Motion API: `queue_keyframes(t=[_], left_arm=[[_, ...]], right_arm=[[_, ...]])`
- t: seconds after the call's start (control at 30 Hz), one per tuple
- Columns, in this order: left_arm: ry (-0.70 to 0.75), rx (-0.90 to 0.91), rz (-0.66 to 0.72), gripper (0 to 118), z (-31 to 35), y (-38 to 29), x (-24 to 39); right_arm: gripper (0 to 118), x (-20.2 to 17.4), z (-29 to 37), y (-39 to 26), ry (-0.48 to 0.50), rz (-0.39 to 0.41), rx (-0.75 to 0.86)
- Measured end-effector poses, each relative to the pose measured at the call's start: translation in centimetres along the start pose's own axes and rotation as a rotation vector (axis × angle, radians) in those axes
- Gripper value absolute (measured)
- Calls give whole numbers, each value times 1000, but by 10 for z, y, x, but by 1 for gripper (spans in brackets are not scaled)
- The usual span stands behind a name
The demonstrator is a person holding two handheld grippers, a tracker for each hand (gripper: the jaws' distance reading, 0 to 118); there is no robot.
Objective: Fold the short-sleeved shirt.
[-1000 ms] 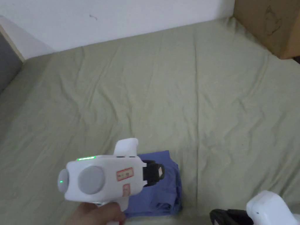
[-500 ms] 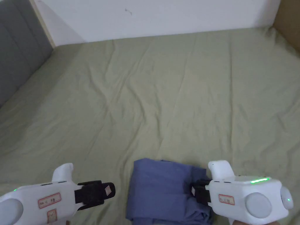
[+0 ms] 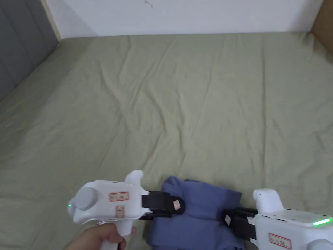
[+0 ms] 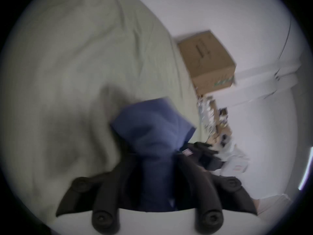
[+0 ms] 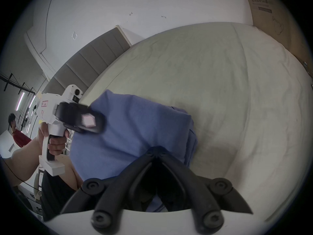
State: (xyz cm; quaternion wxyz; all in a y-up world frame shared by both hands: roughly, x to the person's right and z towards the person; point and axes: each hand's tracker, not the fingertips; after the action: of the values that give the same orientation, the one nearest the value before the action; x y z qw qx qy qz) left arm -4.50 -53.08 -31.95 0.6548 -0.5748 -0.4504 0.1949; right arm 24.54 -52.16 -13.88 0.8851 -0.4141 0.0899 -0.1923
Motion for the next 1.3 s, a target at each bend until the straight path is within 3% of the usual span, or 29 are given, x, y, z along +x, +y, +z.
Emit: queue_keyframes(t=[0.1,0.23,0.33,0.4,0.57,0.7,0.77,0.9,0.93,1.0,1.13,1.23,1.3], left_arm=[[12,1,-71,21,9,6,5],[145,3,-112,19,63,23,-14],[395,33,-197,19,124,37,-38],[638,41,-269,19,164,50,-55],[1011,13,-142,19,246,83,-124],[1400,-23,-189,19,281,104,-160],[1501,-37,-159,19,292,112,-173],[1462,155,-81,20,313,109,-178],[1493,200,-93,34,315,106,-175],[1546,283,-116,101,319,99,-165],[1407,480,-144,101,324,74,-114],[1217,685,-158,101,322,41,-52],[1083,844,-209,91,308,8,5]], right_arm=[[0,-5,19,-1,-30,-6,55],[0,-12,57,-7,-10,90,99],[0,-20,86,-17,-24,131,99],[0,-20,101,-27,-16,145,91],[0,-31,117,-33,-20,155,41],[0,-37,119,-29,-26,157,28],[0,-42,119,-25,-46,169,22],[0,-46,126,-15,-73,187,43],[0,-47,129,-13,-68,189,50],[0,-49,133,-9,-73,201,72],[0,-59,139,1,-97,247,116],[0,-60,152,6,-115,292,178],[0,-61,164,8,-155,355,244]])
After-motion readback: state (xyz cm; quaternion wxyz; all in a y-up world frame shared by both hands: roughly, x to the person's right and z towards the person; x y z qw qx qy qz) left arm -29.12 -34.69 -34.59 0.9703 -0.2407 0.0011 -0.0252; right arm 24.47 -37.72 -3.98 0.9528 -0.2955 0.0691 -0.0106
